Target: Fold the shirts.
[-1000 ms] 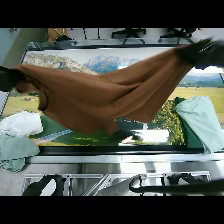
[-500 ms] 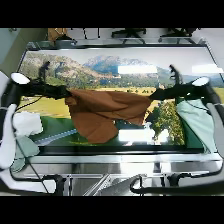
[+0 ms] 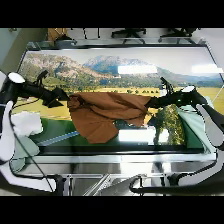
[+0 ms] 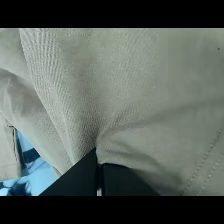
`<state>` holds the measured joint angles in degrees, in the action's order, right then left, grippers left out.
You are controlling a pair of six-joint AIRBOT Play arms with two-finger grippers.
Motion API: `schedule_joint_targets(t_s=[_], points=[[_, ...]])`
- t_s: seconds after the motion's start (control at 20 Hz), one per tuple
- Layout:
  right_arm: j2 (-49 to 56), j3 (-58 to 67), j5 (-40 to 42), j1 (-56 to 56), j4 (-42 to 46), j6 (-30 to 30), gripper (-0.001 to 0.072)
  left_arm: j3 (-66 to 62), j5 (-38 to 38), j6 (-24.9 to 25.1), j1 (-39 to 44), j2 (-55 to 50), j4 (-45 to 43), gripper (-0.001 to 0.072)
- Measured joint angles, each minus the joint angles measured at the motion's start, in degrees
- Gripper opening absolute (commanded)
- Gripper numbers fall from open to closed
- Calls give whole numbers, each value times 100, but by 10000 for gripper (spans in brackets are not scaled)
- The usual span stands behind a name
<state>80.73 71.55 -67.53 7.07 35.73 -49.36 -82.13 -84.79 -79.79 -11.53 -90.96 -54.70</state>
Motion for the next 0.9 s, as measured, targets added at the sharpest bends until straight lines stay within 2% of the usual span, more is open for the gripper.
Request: schedule_joint_targets(t_s=[0.2, 0.35, 0.5, 0.65, 0.7, 0.75, 0.8, 0.9], points=[[-2, -2, -52, -72, 2, 15, 19, 2201, 501, -170, -74, 1403, -61, 642], [-2, -2, -122, -144, 2, 61, 20, 3803, 1550, -229, 70, 2083, 66, 642], [-2, -2, -184, -173, -26, 87, 19, 4780, 2721, -153, 289, 2271, 463, 642], [-2, -2, -221, -184, -76, 105, 20, 5047, 3552, 81, 570, 2022, 1051, 638], [-2, -2, -223, -186, -85, 109, 20, 4981, 3757, 118, 658, 1864, 1161, 444], [-2, -2, -227, -186, -85, 125, 19, 4865, 3978, 175, 743, 1672, 1167, 193], [-2, -2, -247, -186, -90, 125, 20, 4719, 4127, 221, 807, 1486, 1169, 17], [-7, -2, -302, -186, -96, 136, 19, 4345, 4236, 358, 903, 1145, 1180, 16]])
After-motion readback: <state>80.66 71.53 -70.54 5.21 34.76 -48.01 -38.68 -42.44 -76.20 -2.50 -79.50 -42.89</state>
